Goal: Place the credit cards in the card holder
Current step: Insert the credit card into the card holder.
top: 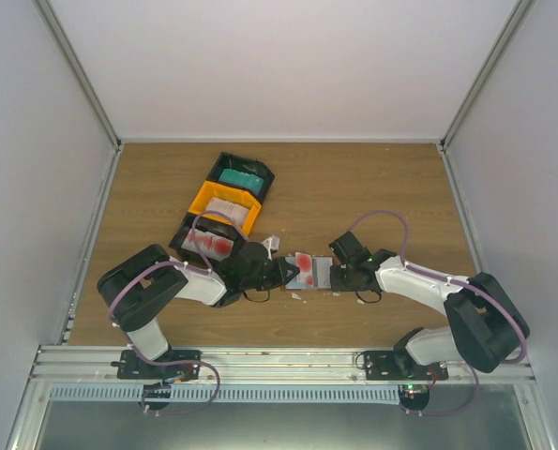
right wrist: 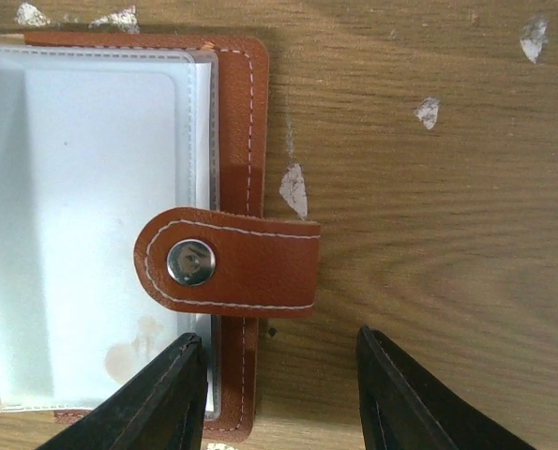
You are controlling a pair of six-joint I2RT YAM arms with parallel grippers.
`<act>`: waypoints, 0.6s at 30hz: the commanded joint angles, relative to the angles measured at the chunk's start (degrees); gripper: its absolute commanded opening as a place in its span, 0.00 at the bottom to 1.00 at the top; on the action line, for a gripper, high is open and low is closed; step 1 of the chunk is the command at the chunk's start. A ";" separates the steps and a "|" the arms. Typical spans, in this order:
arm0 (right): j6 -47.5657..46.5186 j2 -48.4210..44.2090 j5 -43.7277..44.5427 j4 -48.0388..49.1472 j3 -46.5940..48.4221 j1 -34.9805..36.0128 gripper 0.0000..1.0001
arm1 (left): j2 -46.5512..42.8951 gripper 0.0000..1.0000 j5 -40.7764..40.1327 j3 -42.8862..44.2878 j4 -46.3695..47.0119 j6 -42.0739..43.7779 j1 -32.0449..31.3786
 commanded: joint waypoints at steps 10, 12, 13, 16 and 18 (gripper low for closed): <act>0.57 -0.01 -1.25 0.98 -2.38 -0.35 0.46 | 4.42 0.00 0.63 1.06 4.73 -2.80 -1.15; 0.67 -0.20 -1.35 0.98 -2.56 -0.36 0.46 | 4.73 0.00 0.52 1.16 4.66 -2.99 -1.17; 0.67 -0.30 -1.42 1.06 -2.71 -0.35 0.46 | 4.97 0.00 0.48 1.25 4.81 -3.14 -1.21; 0.51 -0.22 -2.04 1.45 -2.90 -0.36 0.46 | 6.36 0.00 1.09 2.50 5.03 -3.18 -1.71; 0.44 -0.07 -2.53 1.49 -2.88 -0.31 0.46 | 7.32 0.00 1.27 3.01 5.13 -3.50 -1.99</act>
